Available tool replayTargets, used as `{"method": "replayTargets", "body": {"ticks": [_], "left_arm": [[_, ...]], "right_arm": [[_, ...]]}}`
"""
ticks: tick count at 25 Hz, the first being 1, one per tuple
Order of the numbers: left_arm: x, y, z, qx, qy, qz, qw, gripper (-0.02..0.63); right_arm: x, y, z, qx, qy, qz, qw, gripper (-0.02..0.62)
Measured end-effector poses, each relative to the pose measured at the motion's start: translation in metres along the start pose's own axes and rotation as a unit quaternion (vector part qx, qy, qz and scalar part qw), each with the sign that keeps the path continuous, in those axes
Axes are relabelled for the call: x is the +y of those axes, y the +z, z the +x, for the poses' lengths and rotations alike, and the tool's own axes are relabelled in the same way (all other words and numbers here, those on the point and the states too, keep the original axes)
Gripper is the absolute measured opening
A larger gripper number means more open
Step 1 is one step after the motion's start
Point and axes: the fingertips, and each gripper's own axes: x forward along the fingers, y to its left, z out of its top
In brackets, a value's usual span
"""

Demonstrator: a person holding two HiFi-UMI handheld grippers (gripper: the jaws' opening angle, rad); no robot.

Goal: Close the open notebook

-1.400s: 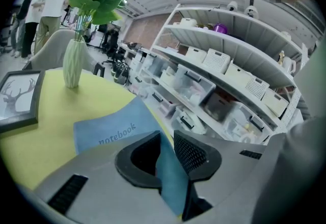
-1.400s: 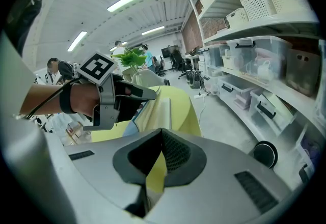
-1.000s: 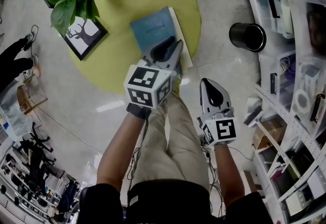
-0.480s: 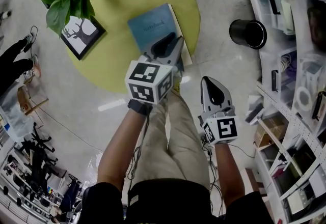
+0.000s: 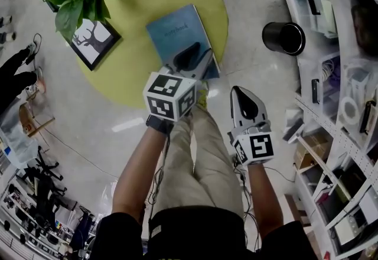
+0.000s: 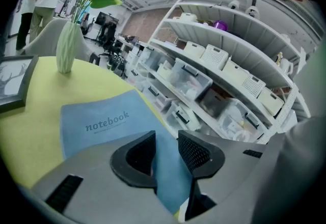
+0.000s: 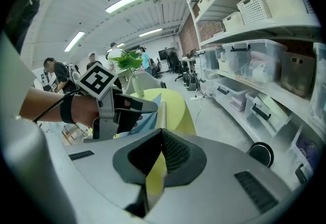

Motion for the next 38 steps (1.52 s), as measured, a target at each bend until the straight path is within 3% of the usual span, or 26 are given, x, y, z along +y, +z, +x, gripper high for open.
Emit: {"method": "replayTargets", "body": {"ticks": [4,7,11,17,22,29,38], "left_arm": [[-0.012,-0.002,-0.029,0.009,-0.003,0.004,0.9999,0.134],[-0.022,0.008,-0.058,0.012,0.002,0.017,0.9998,0.083],[-0.036,0.027,-0.107,-0.012,0.014,0.021,0.9996,0.022],[-0.059,0.064,-0.186,-0.05,0.029,0.048,0.9972,0.018],[-0.072,0.1,-0.26,-0.086,0.066,0.081,0.9908,0.017],[-0.08,0.138,-0.335,-0.138,0.107,0.091,0.9804,0.017],[-0.107,0.171,-0.383,-0.183,0.134,0.125,0.9658,0.017]], "right_arm": [[0.01,0.024,-0.01,-0.011,0.003,-0.009,1.0,0.0],[0.026,0.056,-0.018,-0.034,0.032,-0.021,0.999,0.001],[0.053,0.092,-0.032,-0.047,0.052,-0.046,0.996,0.001],[0.088,0.15,-0.063,-0.075,0.065,-0.067,0.993,0.002],[0.12,0.177,-0.1,-0.077,0.079,-0.07,0.991,0.0],[0.147,0.215,-0.136,-0.102,0.083,-0.074,0.989,0.0],[0.161,0.269,-0.177,-0.147,0.077,-0.103,0.981,0.0]]}}
